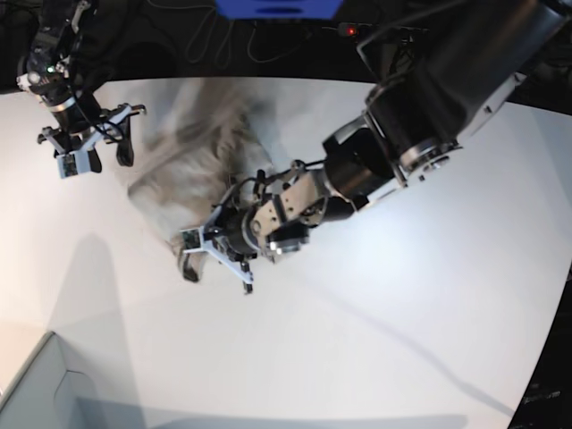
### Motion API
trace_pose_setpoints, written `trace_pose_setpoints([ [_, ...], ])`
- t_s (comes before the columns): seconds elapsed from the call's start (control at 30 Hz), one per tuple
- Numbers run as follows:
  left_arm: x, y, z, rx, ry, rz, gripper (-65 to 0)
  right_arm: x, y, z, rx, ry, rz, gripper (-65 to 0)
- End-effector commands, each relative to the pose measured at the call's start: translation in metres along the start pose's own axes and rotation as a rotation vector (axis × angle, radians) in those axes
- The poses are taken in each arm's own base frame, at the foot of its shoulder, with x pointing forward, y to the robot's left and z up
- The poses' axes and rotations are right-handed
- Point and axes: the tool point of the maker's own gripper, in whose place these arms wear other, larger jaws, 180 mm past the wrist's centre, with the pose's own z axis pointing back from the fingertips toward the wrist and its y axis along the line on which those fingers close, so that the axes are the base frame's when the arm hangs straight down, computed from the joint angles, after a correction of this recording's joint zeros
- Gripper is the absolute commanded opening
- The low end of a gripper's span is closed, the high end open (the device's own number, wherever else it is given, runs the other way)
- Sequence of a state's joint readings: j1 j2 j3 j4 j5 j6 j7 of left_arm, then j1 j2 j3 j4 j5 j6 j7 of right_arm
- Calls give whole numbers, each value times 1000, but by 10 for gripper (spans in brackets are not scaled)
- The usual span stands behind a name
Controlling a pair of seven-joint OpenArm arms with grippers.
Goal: Layout the t-shirt on the table in an organized manner, then fold the t-shirt properly
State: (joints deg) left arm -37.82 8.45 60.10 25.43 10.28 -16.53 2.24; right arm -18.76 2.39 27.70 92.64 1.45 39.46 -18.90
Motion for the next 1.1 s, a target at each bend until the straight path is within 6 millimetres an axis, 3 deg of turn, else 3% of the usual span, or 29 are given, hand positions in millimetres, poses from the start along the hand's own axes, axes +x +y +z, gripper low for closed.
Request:
trace_pose_setpoints([
  [0.0, 18, 20, 2, 41, -29, -42, -626, 12, -1, 2, 6, -44, 8, -306],
  [0.07, 40, 21, 4, 48, -82, -68, -565, 6, 0, 5, 8, -30, 6, -306],
  [0.17, 62, 22, 7, 56, -138, -72, -425, 2, 0, 7, 8, -22, 7, -306],
  [0.37, 66, 22, 8, 59, -146, -83, -246, 1, 0, 7, 7, -18, 10, -306],
  [0.5, 93, 25, 14, 72, -213, -94, -207, 15, -1, 11, -1, -48, 36, -306],
  [0.57, 107, 37, 23, 101, -260, -80, -207, 24, -1, 13, -6, -68, 52, -306],
  [0.73, 109, 76, 52, 223, -357, 103, -207, 39, 2, 13, -6, -106, 66, -306],
  [0.83, 93, 108, 79, 333, -404, 230, -207, 47, 8, 10, 1, -129, 52, -307],
  [0.93, 56, 129, 109, 452, -422, 379, -208, 58, 21, 0, 38, -152, 62, -314],
  [1.07, -8, 136, 153, 613, -398, 553, -208, 80, 44, -13, 104, -198, 87, -430],
])
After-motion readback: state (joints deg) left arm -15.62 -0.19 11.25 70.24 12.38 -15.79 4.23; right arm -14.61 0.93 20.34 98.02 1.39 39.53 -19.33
